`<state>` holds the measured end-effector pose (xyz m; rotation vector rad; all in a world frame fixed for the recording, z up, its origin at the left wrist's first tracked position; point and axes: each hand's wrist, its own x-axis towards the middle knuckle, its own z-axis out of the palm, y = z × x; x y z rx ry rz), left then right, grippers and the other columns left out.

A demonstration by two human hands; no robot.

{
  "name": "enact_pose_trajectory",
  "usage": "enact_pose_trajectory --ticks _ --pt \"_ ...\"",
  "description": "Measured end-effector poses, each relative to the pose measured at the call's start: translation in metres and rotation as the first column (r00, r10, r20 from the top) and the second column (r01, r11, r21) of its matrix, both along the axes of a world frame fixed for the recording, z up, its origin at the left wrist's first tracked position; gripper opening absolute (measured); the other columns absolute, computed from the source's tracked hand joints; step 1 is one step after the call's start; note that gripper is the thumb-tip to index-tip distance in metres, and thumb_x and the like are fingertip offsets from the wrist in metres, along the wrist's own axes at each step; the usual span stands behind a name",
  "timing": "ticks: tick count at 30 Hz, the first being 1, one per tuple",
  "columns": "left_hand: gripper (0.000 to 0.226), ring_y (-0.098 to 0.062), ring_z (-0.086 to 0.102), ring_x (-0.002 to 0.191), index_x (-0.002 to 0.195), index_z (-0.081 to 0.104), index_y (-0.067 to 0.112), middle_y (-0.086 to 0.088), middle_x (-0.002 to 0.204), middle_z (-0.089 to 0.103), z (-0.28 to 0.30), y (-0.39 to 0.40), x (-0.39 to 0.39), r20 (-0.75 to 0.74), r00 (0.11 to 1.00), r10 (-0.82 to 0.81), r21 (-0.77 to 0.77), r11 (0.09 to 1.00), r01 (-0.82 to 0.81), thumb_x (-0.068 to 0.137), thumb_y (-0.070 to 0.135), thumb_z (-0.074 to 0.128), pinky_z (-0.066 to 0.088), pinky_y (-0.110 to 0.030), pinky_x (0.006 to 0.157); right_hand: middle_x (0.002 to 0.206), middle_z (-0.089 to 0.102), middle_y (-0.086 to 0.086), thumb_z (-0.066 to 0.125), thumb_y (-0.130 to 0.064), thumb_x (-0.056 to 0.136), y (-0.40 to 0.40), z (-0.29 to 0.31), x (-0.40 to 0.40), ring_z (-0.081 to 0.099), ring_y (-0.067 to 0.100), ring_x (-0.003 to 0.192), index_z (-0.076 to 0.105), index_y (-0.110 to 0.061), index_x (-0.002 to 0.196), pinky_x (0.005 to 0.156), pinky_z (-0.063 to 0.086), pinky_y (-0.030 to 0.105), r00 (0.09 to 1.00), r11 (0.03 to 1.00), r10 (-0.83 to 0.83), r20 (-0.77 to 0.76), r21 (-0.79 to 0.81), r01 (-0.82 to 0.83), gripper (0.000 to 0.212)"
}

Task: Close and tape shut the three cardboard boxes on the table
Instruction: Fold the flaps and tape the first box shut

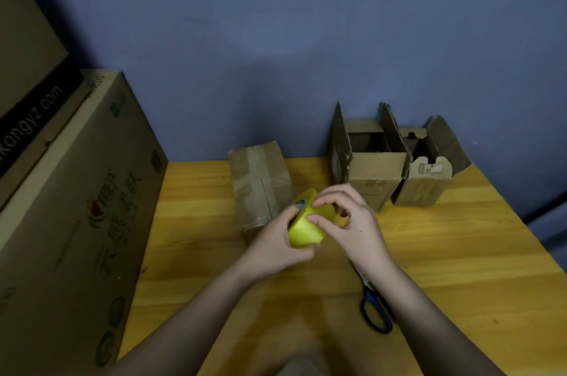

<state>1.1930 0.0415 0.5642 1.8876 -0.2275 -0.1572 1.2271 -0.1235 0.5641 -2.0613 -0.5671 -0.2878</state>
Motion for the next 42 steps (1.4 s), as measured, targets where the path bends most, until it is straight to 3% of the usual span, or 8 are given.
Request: enact_pose_trajectory --ticks 8,13,18,21,24,26,33,42 --pt "0.042 0.010 0.051 0.070 0.093 0.049 0.037 0.019 0.083 0.056 0.002 0.004 0.002 0.019 1.000 -0.017 0.050 0.999 0.016 0.074 0.013 0.078 0.039 -0.010 0.062 0.098 0.055 -0.010 0.059 -0.038 0.087 0.003 -0.001 0.001 0.056 0.011 0.096 0.069 -0.017 0.088 0.081 0.046 0.027 0.991 0.996 -0.020 0.135 -0.080 0.031 0.023" --pt "0.040 -0.002 0.053 0.076 0.098 0.051 0.034 0.011 0.090 0.059 -0.001 0.006 0.004 0.026 0.999 -0.020 0.137 0.990 0.016 0.065 0.037 0.074 0.048 -0.034 0.070 0.101 0.050 -0.004 0.049 -0.036 0.091 0.006 -0.002 -0.002 0.051 0.013 0.097 0.062 -0.016 0.090 0.083 0.044 0.028 0.989 0.978 -0.037 0.142 -0.198 0.065 0.024" --pt "0.035 0.005 0.049 0.067 0.091 0.052 0.032 0.015 0.080 0.057 -0.001 0.003 0.002 -0.045 0.999 -0.010 0.042 0.999 0.012 0.070 0.020 0.077 0.042 -0.020 0.063 0.103 0.050 0.001 0.046 -0.030 0.093 0.011 -0.005 -0.007 0.048 0.013 0.098 0.056 -0.015 0.093 0.085 0.042 0.026 0.961 0.948 -0.059 0.269 -0.287 0.139 0.018" --pt "0.038 -0.003 0.049 0.071 0.094 0.055 0.022 0.013 0.079 0.057 -0.002 0.003 0.002 -0.103 0.994 0.048 -0.088 0.994 -0.057 0.063 0.032 0.076 0.040 -0.025 0.066 0.102 0.060 0.001 0.050 -0.028 0.093 0.012 -0.009 -0.018 0.055 0.013 0.097 0.055 -0.016 0.096 0.084 0.045 0.027 0.937 0.959 -0.040 0.347 -0.250 0.133 0.013" --pt "0.033 0.004 0.047 0.066 0.087 0.052 0.029 0.015 0.075 0.056 -0.002 0.004 0.001 -0.050 0.998 0.030 0.014 0.999 -0.029 0.069 0.021 0.078 0.038 -0.021 0.062 0.111 0.061 -0.010 0.055 -0.036 0.090 0.010 -0.008 -0.022 0.055 0.006 0.103 0.057 -0.020 0.116 0.088 0.045 0.023 0.968 0.983 -0.151 0.199 -0.071 0.168 0.031" --pt "0.035 0.008 0.046 0.063 0.084 0.050 0.031 0.015 0.074 0.056 0.001 0.004 0.000 -0.016 0.999 0.033 0.026 0.999 -0.032 0.073 0.012 0.077 0.037 -0.016 0.059 0.118 0.060 -0.011 0.052 -0.040 0.092 0.011 -0.008 -0.021 0.053 0.004 0.108 0.057 -0.019 0.128 0.092 0.044 0.022 0.972 0.977 -0.158 0.174 -0.114 0.179 0.042" --pt "0.038 0.011 0.047 0.065 0.084 0.049 0.034 0.018 0.075 0.055 0.002 0.002 -0.002 0.015 0.999 0.049 0.006 0.999 -0.049 0.074 0.009 0.076 0.038 -0.010 0.060 0.109 0.066 -0.003 0.059 -0.030 0.091 0.012 -0.013 -0.022 0.061 0.013 0.099 0.073 -0.015 0.105 0.086 0.050 0.028 0.917 0.970 -0.160 0.366 -0.114 0.215 0.025" --pt "0.037 0.005 0.049 0.071 0.088 0.049 0.038 0.017 0.082 0.056 -0.001 0.009 0.000 0.027 1.000 -0.008 0.135 0.991 0.005 0.071 0.025 0.079 0.043 -0.025 0.067 0.096 0.055 -0.009 0.061 -0.039 0.085 0.003 0.001 -0.001 0.056 0.009 0.094 0.070 -0.017 0.088 0.081 0.046 0.024 0.992 0.998 0.013 0.125 -0.066 -0.005 0.024"
